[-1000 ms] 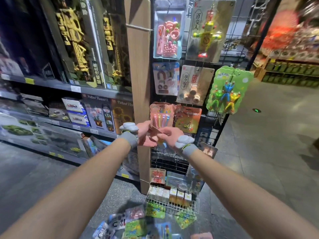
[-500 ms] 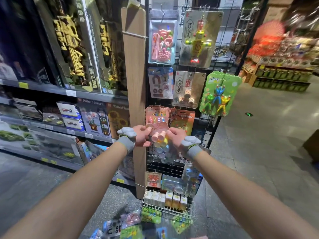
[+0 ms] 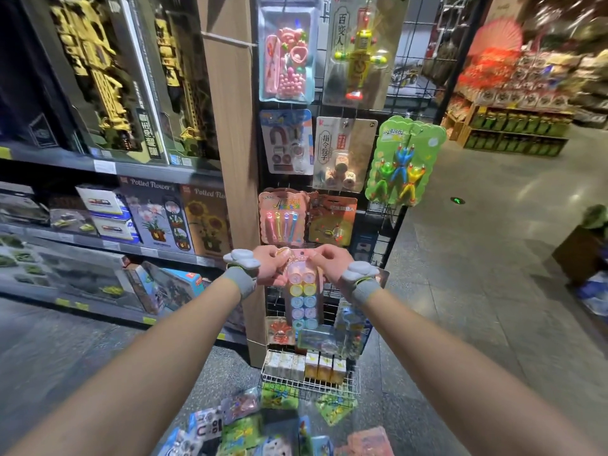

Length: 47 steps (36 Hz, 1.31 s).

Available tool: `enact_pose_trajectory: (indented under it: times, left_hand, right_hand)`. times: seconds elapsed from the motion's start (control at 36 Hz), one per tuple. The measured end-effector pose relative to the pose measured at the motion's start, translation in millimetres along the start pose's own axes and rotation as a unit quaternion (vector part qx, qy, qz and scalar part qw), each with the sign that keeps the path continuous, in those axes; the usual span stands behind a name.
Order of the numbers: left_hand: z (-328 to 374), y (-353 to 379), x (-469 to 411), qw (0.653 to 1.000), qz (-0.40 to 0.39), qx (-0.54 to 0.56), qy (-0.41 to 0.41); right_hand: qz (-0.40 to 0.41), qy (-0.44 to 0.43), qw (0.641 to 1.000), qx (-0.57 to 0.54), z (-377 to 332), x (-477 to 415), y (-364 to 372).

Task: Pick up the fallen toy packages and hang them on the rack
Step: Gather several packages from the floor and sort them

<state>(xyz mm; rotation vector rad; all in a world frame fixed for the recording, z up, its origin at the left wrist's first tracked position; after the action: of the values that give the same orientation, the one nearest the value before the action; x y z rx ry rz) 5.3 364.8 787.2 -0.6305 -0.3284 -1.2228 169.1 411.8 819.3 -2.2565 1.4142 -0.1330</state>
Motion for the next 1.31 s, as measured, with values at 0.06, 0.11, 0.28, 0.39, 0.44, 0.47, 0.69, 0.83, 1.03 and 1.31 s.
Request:
enact_pose_trajectory:
  times: [0.06,0.11,0.28,0.39,0.44,0.47,0.69,0.83,1.03,1.31]
  left_hand:
    - [-5,8,-3,1.0,-0.002,-0.02,-0.001]
    - [-11,29,-13,0.999,-0.013,-0.045,-0.004]
    - [-12,52,-20,0.998,-0.009,-0.062,0.009]
    - [-29,84,-50,0.995,-0.021,-0.096,-0.005]
    - [-47,99,-90,0.995,-0.028,-0.098,-0.009]
    - [-53,107,-100,0.994,-0.032,-0.104,-0.014]
    - [-18,170,-91,0.984,-0.008,-0.18,0.016]
    - [-17,202,-119,0.979,0.006,-0.203,0.017]
    - [-12,213,-135,0.977,0.034,-0.208,0.014]
    - [-24,225,-161,0.994,0.016,-0.109,0.012]
  right_hand:
    - [0.002,0.008,1.0,0.0,6,7,-2]
    - [0.01,0.036,0.999,-0.007,33,12,-7]
    - [0.014,0.068,0.997,0.012,64,19,-21]
    - [0.007,0.096,0.995,0.04,110,22,-35]
    - [0.014,0.109,0.993,0.031,133,25,-42]
    - [0.018,0.121,0.992,0.026,146,27,-46]
    - [0.062,0.184,0.981,0.004,198,34,-87]
    - [0.082,0.193,0.978,-0.001,237,21,-108]
    - [0.09,0.212,0.973,0.013,262,5,-116]
    - [0.084,0.224,0.971,0.016,280,-12,-113]
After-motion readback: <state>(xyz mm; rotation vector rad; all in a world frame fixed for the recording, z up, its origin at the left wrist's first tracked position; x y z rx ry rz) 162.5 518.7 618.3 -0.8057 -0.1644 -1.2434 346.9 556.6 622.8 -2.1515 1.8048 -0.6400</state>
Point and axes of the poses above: each hand's wrist, its own x-axis away from the middle knuckle, its own y-axis out of the palm, z = x × y, the point moved 10 cm from there along -x, towards the middle knuckle, and after that the axes turned 14 degrees about -y, right-handed, at the moved point
